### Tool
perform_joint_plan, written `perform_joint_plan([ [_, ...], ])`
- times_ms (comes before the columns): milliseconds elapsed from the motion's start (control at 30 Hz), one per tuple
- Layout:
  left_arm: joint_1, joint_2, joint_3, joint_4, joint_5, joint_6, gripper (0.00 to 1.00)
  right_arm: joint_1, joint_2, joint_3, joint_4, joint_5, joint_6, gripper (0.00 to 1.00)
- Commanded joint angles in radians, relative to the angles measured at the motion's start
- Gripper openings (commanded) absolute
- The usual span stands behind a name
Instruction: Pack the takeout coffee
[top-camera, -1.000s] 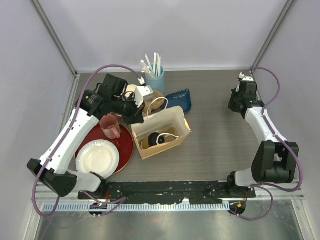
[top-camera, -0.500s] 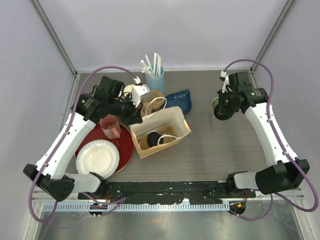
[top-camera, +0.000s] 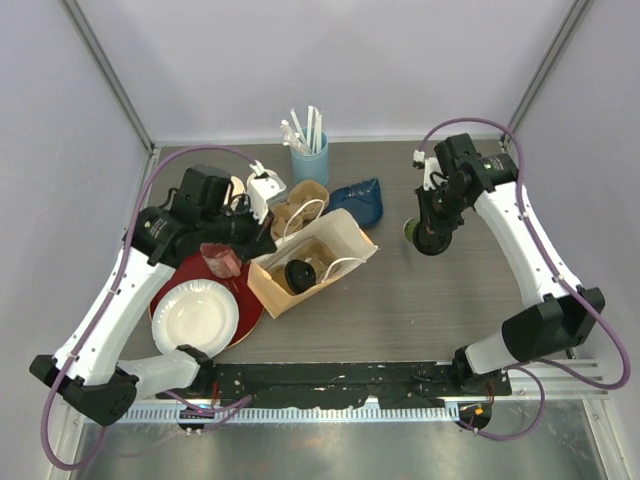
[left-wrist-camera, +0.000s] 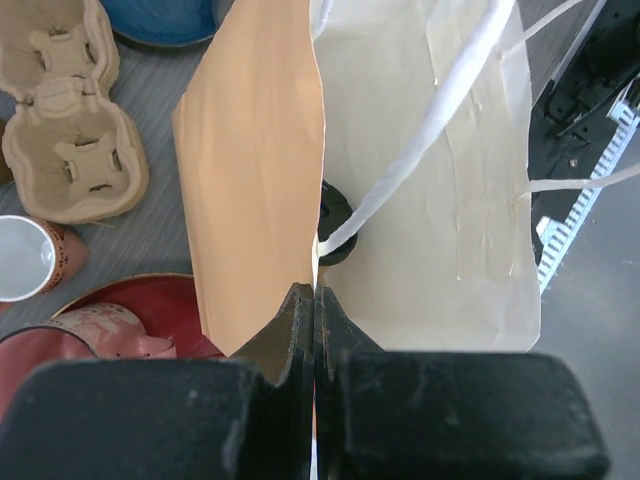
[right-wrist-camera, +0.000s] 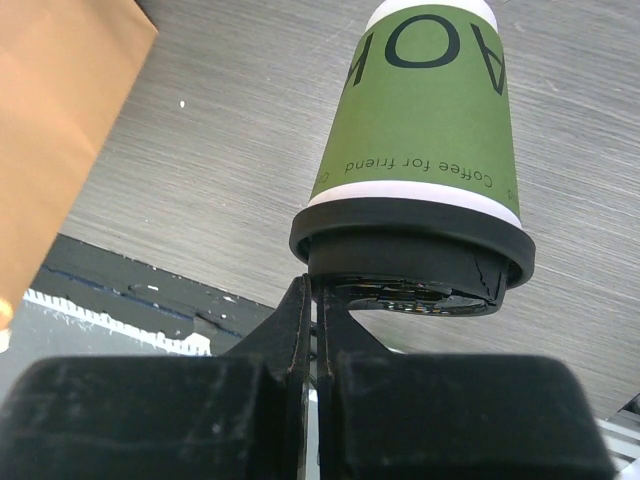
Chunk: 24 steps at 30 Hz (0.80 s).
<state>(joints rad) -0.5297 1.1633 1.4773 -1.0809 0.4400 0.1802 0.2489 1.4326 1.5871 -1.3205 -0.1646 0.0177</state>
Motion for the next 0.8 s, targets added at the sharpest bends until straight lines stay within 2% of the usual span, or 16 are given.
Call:
perform_joint_plan([
  [0, 0.004, -0.039, -0.028, 0.053, 0.012, -0.074, 0.00, 0.010, 0.081, 0.031, -0.043, -0.023, -0.039, 0.01],
  [233, 0.004, -0.047, -0.028, 0.067, 0.005, -0.145, 0.00, 0.023, 0.123, 0.037, -0.049, -0.064, -0.061, 0.01],
  [367, 0.004, -0.031, -0.014, 0.073, 0.009, -0.154, 0.00, 0.024, 0.120, 0.039, -0.049, -0.030, -0.056, 0.01],
  [600, 0.004, -0.007, 0.026, 0.062, 0.016, -0.169, 0.00, 0.049, 0.256, 0.060, -0.068, -0.076, -0.081, 0.01],
  [767, 0.004, -0.002, 0.021, 0.058, 0.017, -0.171, 0.00, 0.056, 0.345, 0.091, -0.085, -0.050, -0.081, 0.01],
])
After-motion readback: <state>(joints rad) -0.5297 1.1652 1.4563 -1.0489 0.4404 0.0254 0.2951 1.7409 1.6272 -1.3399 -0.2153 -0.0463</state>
